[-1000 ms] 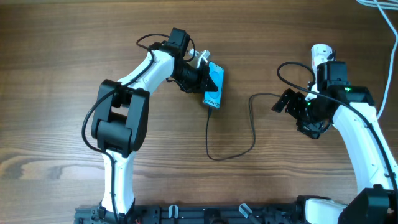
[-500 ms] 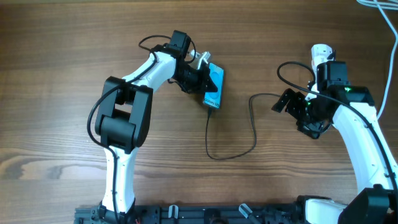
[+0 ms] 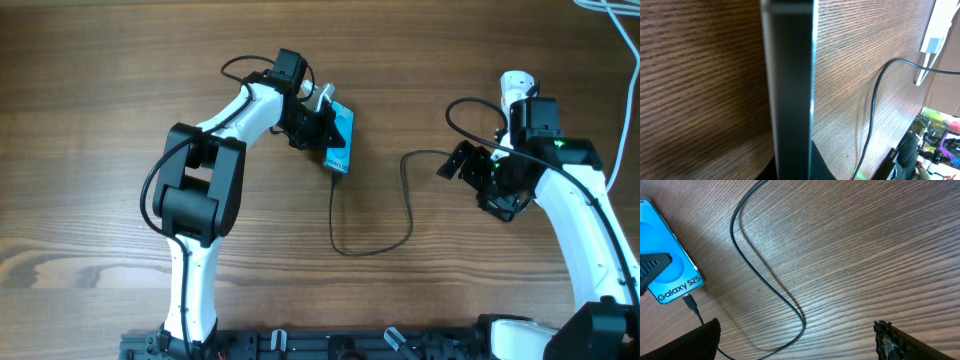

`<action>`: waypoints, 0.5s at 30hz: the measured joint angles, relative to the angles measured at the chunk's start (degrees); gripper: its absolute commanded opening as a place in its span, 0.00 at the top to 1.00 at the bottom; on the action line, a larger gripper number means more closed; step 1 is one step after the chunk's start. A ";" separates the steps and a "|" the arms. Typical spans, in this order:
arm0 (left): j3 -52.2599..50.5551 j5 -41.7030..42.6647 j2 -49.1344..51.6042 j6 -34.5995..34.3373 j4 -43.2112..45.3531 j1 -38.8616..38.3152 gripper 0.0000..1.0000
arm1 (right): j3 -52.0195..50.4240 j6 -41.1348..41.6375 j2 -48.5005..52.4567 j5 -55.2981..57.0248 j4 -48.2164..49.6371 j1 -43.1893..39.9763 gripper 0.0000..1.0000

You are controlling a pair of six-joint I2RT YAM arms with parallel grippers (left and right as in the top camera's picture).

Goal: Plug charger to phone and switch on socket
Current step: 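Lay the phone flat on the table with the left gripper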

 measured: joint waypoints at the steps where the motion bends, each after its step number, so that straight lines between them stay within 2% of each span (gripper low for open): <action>1: 0.00 -0.09 0.00 -0.07 0.00 0.00 0.91 | 0.00 0.00 0.00 0.00 -0.02 -0.02 0.00; 9: 0.00 -0.31 0.00 -0.24 -0.02 0.00 0.86 | 0.00 0.00 0.00 0.00 0.04 0.00 0.00; 15: 0.00 -0.33 0.00 -0.61 0.00 -0.04 0.71 | 0.00 0.00 0.00 0.00 0.26 0.00 0.00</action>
